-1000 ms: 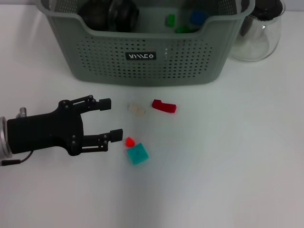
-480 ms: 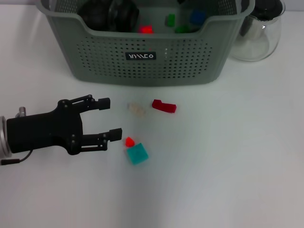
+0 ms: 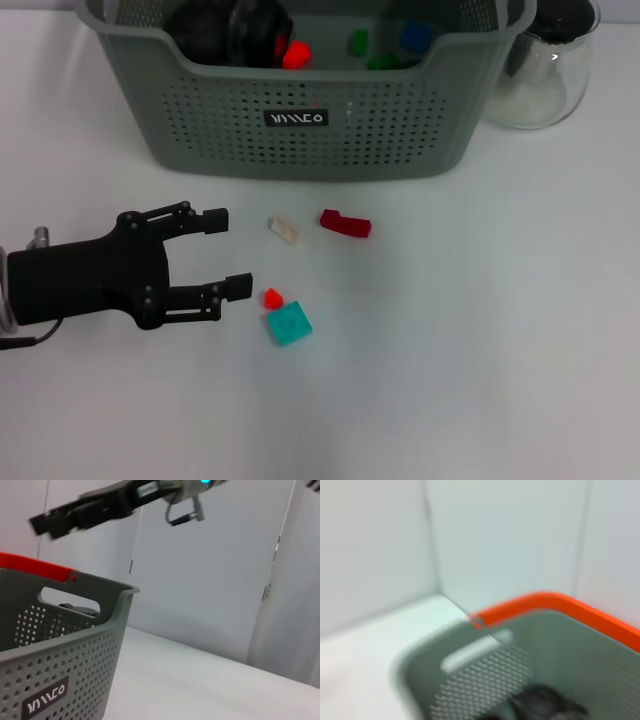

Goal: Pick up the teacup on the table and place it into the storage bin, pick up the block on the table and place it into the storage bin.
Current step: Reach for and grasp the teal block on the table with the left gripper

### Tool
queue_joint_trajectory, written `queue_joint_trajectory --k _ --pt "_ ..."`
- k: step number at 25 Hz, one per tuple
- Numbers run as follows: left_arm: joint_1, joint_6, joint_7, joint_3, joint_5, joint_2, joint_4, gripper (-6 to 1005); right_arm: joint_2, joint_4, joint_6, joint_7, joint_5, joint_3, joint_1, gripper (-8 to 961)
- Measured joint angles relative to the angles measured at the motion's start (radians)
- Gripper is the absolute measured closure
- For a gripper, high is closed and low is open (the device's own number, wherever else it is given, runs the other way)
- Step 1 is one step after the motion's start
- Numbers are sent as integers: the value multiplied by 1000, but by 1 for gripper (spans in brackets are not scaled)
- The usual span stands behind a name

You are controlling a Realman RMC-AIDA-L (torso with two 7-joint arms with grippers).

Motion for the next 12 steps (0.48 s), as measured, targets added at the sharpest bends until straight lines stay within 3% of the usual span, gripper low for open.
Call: queue_joint_trajectory --k 6,12 --pt "6 4 -1 0 0 0 3 158 0 -60 -187 -260 363 104 -166 271" --pt "13 5 -1 0 7 0 9 158 -5 55 -404 -523 566 176 -297 274"
